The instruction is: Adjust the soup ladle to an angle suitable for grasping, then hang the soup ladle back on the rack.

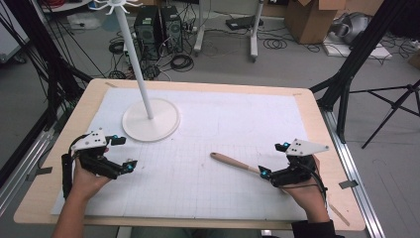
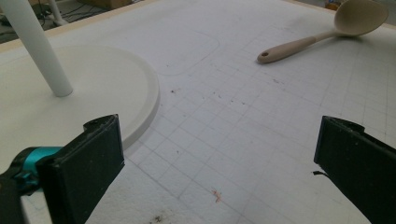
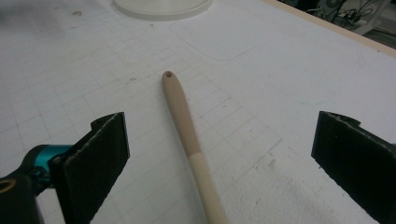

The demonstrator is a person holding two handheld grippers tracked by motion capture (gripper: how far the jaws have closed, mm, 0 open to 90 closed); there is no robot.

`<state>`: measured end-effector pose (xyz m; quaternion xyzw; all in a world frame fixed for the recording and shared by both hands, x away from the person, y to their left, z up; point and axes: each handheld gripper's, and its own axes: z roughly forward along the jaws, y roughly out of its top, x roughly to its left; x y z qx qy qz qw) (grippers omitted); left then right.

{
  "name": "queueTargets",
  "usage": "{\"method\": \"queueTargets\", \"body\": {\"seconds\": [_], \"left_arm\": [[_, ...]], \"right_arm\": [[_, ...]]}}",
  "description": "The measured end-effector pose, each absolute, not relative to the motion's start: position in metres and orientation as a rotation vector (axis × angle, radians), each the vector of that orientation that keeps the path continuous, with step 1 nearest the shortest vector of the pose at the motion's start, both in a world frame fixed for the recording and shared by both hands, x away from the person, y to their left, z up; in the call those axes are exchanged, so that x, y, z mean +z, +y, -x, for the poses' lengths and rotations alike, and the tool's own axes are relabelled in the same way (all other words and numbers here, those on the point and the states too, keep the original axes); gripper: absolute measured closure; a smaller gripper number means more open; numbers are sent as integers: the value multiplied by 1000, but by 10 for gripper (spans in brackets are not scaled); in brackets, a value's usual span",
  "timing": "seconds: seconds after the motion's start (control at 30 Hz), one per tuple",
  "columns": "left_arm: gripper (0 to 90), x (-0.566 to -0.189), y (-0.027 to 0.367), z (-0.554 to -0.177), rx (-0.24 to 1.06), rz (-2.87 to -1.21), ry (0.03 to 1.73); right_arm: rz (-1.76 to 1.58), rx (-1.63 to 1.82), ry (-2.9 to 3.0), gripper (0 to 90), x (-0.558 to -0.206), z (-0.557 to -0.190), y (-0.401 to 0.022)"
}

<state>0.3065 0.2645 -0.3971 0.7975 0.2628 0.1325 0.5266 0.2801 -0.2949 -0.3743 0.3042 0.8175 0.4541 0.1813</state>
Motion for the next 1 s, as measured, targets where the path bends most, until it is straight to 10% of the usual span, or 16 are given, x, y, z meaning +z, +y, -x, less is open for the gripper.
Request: {"method": "queueTargets", "body": {"seconds": [1.0], "left_arm": [[17, -396, 262, -303, 312, -1904, 611]], "right_arm": [[-875, 1222, 2348, 45, -375, -286, -287]]}}
